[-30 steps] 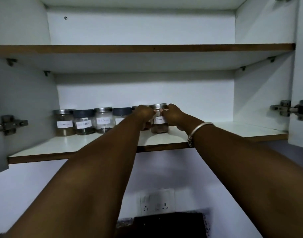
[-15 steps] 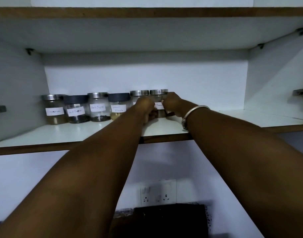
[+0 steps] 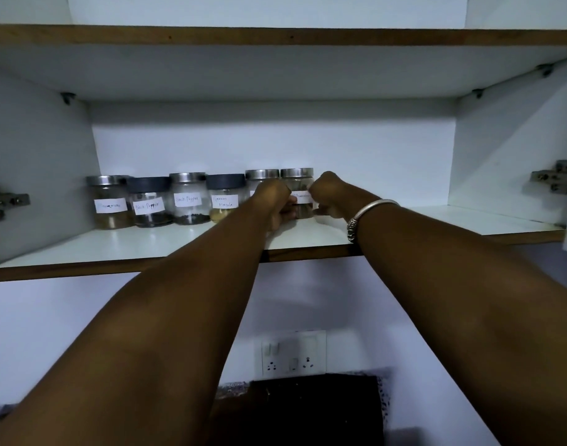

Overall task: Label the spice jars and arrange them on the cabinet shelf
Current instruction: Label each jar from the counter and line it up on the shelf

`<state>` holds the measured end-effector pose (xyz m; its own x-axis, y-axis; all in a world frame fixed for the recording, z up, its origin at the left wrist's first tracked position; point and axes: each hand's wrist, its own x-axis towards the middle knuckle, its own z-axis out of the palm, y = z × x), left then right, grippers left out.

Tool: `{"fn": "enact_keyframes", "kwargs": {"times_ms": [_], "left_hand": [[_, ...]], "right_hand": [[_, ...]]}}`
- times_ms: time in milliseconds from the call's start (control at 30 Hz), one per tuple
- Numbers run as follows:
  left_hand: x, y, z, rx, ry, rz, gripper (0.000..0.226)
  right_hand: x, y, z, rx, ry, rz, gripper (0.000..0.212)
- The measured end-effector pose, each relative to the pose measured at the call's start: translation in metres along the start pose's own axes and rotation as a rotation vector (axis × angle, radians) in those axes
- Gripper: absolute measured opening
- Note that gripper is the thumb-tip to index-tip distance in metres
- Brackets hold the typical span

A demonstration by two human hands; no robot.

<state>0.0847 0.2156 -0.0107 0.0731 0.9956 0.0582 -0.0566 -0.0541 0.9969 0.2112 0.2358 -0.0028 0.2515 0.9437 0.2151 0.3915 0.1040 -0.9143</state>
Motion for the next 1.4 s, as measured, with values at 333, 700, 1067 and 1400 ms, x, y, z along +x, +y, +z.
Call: {"fn": "enact_keyframes", "kwargs": {"times_ms": [333,700,1067,1400], "left_hand": [[-0.08,0.015,-0.02,-0.209,-0.086,0.129,0.026],[-0.261,-0.213,-0.061,-0.11,-0.12,0.275,0.031],[-0.296,-0.481,-0.129,0.437,-0.11,-0.043,0.037],[-0.265,-0.576,-0.142,0.95,-0.262,-0.198,0.086]], "right_hand": [[-0.116,-0.014,-0.034,0.364,0.107,-0.105,0.022],[-0.331,0.173,0.06,0.375,0.125,-0.222,0.008],[-0.405,0.384,0.185,-0.134,-0.278,0.29,0.026],[-0.409,0.462,0.226,-0.939,-0.643,-0.08,0.069]]}}
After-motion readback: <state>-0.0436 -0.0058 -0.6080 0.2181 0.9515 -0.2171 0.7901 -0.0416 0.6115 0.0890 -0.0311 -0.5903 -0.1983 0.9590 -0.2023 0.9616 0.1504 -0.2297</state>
